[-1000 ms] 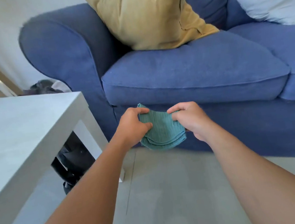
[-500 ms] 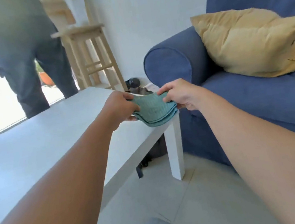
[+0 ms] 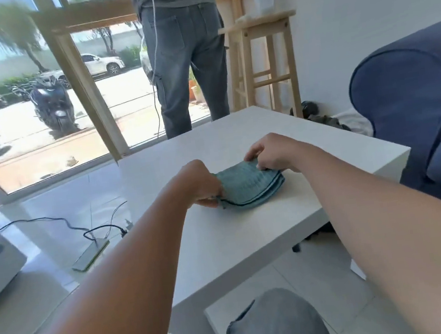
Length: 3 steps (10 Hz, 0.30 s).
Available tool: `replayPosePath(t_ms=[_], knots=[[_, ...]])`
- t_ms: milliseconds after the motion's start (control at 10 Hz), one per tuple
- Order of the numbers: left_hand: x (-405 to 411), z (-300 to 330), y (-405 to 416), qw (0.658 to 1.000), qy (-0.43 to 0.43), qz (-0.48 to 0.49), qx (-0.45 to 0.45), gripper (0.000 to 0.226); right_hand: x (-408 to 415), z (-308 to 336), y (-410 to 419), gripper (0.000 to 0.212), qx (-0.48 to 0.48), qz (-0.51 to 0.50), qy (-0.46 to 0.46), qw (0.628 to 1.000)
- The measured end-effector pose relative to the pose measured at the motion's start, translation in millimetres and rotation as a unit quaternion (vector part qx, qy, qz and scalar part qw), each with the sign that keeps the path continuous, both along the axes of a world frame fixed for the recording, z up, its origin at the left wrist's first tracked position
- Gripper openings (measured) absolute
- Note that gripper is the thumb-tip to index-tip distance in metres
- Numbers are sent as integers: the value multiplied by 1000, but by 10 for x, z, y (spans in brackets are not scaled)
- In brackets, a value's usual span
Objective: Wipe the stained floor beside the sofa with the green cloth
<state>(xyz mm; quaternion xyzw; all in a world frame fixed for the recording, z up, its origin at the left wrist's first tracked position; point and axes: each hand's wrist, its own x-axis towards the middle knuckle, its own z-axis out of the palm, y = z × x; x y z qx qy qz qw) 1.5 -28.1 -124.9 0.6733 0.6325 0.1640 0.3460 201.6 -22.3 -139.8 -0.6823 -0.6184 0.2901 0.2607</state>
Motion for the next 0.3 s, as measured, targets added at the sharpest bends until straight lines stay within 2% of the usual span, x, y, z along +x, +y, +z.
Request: replayPosePath(t_ms=[100,200,300], knots=[[-49,-13,47,998,48,-25,-15,29,56,-45,-100,31,2,-7,-19,1000],[-40,-35,194,983,170,-48,52,39,194,-39,-201,21,33,-34,-41,998],[97,4,288,947,235,-85,204,36,385,0,-295,23,68,-83,-63,992]])
